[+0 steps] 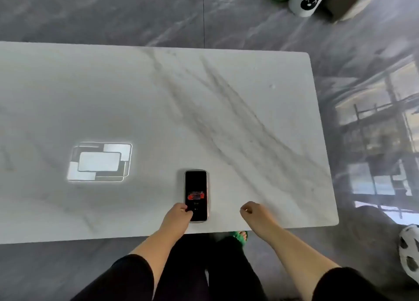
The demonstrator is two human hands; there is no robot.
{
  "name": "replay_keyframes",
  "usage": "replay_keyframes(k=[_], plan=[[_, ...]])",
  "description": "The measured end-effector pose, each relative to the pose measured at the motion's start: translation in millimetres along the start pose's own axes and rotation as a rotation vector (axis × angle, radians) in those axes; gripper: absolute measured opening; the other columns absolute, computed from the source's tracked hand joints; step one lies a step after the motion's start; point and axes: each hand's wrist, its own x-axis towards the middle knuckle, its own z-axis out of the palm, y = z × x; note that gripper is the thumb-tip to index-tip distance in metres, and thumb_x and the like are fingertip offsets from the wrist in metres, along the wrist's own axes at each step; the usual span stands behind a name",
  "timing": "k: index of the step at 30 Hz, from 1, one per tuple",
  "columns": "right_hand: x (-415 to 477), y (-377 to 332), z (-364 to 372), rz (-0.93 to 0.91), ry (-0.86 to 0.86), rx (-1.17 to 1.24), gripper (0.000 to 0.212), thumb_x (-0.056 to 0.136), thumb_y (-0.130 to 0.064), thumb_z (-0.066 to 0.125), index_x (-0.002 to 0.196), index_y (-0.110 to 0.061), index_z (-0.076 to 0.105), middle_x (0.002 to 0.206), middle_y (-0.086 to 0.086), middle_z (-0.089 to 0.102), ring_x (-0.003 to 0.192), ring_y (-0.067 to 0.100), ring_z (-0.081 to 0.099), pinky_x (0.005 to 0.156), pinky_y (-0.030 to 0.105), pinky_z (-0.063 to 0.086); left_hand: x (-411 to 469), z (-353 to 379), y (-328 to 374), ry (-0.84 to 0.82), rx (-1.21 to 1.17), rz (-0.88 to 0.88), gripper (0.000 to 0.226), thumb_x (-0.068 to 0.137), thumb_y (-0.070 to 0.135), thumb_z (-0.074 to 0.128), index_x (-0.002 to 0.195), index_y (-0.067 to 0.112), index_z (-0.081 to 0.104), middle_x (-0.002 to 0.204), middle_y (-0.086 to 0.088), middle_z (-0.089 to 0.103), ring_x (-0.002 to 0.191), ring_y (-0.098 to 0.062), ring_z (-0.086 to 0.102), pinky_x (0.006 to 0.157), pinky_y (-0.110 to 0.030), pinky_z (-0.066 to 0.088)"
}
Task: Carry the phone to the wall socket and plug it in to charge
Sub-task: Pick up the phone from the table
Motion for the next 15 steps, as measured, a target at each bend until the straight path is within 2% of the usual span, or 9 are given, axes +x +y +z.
replay_keyframes(k=[1,2,3,5,8,11,13,15], plan=[[12.8,-0.8,3.6,-0.003,0.043,-0.067,0.035,0.094,-0.03,0.045,0.127,-0.02,0.053,0.121,0.004,0.056,0.089,0.02,0.06,0.07,0.027,0.046,9.4,6.5,1.0,0.058,0.009,0.013,0.048,0.089,0.026,0.058,0.133,0.009,0.046,0.127,-0.012,0.056,0.105,-0.027,0.058,0.082,-0.03,0.042],[26.7,-1.0,7.3,0.008,0.09,-0.16,0.048,0.094,-0.032,0.047,0.14,-0.021,0.041,0.141,0.003,0.044,0.114,0.023,0.054,0.087,0.031,0.045,19.1,13.0,2.6,0.127,0.022,0.005,0.057,0.087,0.03,0.062,0.136,0.009,0.042,0.13,-0.014,0.052,0.111,-0.03,0.056,0.084,-0.032,0.042],[38.6,-0.3,11.8,0.001,0.118,-0.224,0.061,0.093,-0.036,0.048,0.149,-0.023,0.026,0.155,0.002,0.026,0.135,0.025,0.039,0.103,0.036,0.037,25.8,20.7,4.4,0.19,0.034,-0.001,0.063,0.085,0.036,0.065,0.137,0.01,0.041,0.132,-0.014,0.049,0.115,-0.032,0.053,0.087,-0.036,0.043],[56.9,-1.5,21.1,-0.014,0.14,-0.297,0.08,0.092,-0.046,0.048,0.153,-0.03,-0.002,0.163,0.001,-0.008,0.15,0.024,0.005,0.118,0.042,0.017,36.4,35.2,11.1,0.28,0.058,-0.022,0.07,0.081,0.048,0.066,0.137,0.015,0.04,0.136,-0.013,0.043,0.121,-0.034,0.047,0.093,-0.044,0.043],[83.6,7.1,35.3,-0.003,0.15,-0.37,0.096,0.086,-0.063,0.044,0.146,-0.032,-0.025,0.156,0.001,-0.035,0.146,0.022,-0.024,0.12,0.048,-0.005,51.5,56.9,18.6,0.437,0.094,-0.055,0.083,0.076,0.057,0.067,0.138,0.013,0.034,0.142,-0.014,0.037,0.127,-0.037,0.039,0.095,-0.049,0.044],[97.0,13.7,44.9,0.018,0.098,-0.402,0.115,0.069,-0.083,0.039,0.126,-0.037,-0.049,0.134,-0.004,-0.061,0.132,0.018,-0.046,0.112,0.056,-0.019,59.0,77.3,24.2,0.562,0.085,-0.093,0.099,0.069,0.064,0.069,0.142,0.011,0.028,0.148,-0.015,0.033,0.131,-0.038,0.034,0.099,-0.051,0.04],[102.3,15.1,48.0,0.055,0.06,-0.402,0.13,0.052,-0.091,0.042,0.117,-0.037,-0.058,0.124,-0.005,-0.069,0.121,0.018,-0.055,0.108,0.056,-0.023,62.8,89.1,27.3,0.617,0.083,-0.112,0.109,0.064,0.069,0.069,0.145,0.014,0.022,0.152,-0.013,0.028,0.135,-0.037,0.029,0.104,-0.052,0.035],[107.3,15.2,50.5,0.095,0.052,-0.41,0.141,0.042,-0.093,0.046,0.115,-0.037,-0.06,0.123,-0.004,-0.07,0.114,0.017,-0.062,0.106,0.056,-0.024,66.2,98.5,29.1,0.653,0.077,-0.127,0.116,0.06,0.07,0.07,0.147,0.017,0.016,0.153,-0.01,0.025,0.138,-0.036,0.026,0.108,-0.053,0.029]])
